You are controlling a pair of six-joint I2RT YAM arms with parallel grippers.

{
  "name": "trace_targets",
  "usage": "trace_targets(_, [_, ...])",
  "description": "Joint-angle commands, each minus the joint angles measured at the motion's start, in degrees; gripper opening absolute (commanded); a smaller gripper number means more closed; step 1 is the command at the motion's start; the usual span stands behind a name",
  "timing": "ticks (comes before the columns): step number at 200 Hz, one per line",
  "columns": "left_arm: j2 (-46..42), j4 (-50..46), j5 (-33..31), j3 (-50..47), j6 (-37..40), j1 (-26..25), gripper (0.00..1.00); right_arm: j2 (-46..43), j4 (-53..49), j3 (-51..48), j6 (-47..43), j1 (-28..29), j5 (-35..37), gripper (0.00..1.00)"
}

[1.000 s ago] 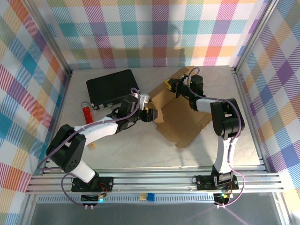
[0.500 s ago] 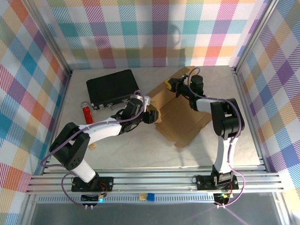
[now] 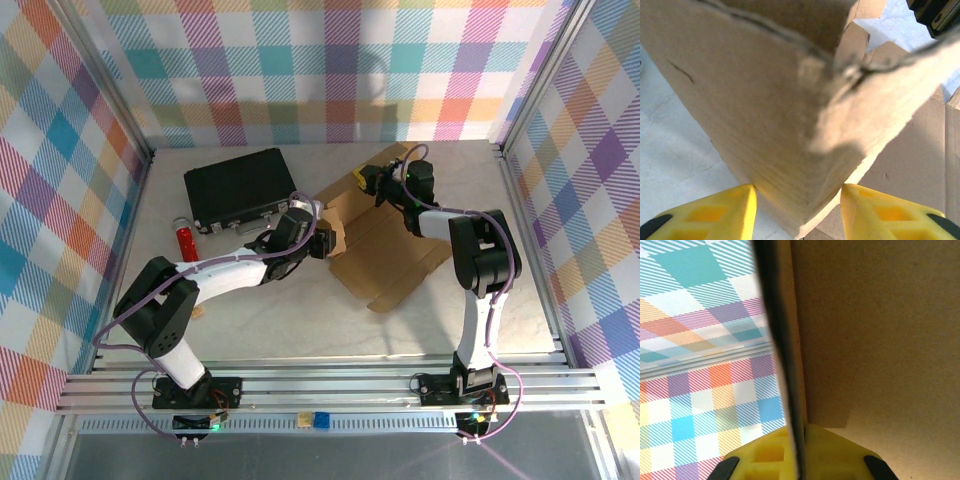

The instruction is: Fold the paper box

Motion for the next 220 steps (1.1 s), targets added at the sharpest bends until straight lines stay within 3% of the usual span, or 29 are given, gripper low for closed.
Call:
trace_targets(1, [0.56,0.97,-2.57,1.71,0.03,-0.68,0.37,0.58,1.36,-0.38,1.52,0.68,0.46,0.00])
trace_targets(55, [1.06,1.50,-3.79,1.71,-0.41,-0.77,0.29,0.16,-0.16,-0.45,1.18,0.88,1.06,0.00])
trace_targets(93, [1.74,0.50,-5.62,2.72,-0.67,-0.89,0.14,-0.39,0.01,-0.90,2.19,1.53,2.79,0.00])
trace_targets(109, [2.28,0.05,-6.40,3.33,-0.76,-1.08,0.12,-0.67,-0.57,-0.81,2.14,1.78,3.32,0.00])
trace_targets(134, [3.22,-1.66,-8.90,4.64,-0.73,-1.48,0.13,-1.18,-1.26,-0.96,2.31,2.09,4.11,0.00])
trace_targets(149, [3.87,-2.57,-10.83,5.37,-0.76,-1.74,0.23,-1.50,-1.27,-1.42,2.73,2.27,4.68,0.00])
trace_targets(177, [5.53,-3.70,-13.75,6.63,-0.57,-1.91,0.32,-1.62,-2.03,-1.43,3.02,2.60,5.55,0.00])
trace_targets(220, [9.40,-7.63,-18.91,11.02,-0.32,-2.07,0.31,-2.23,-2.44,-1.76,3.34,2.90,7.19,0.00])
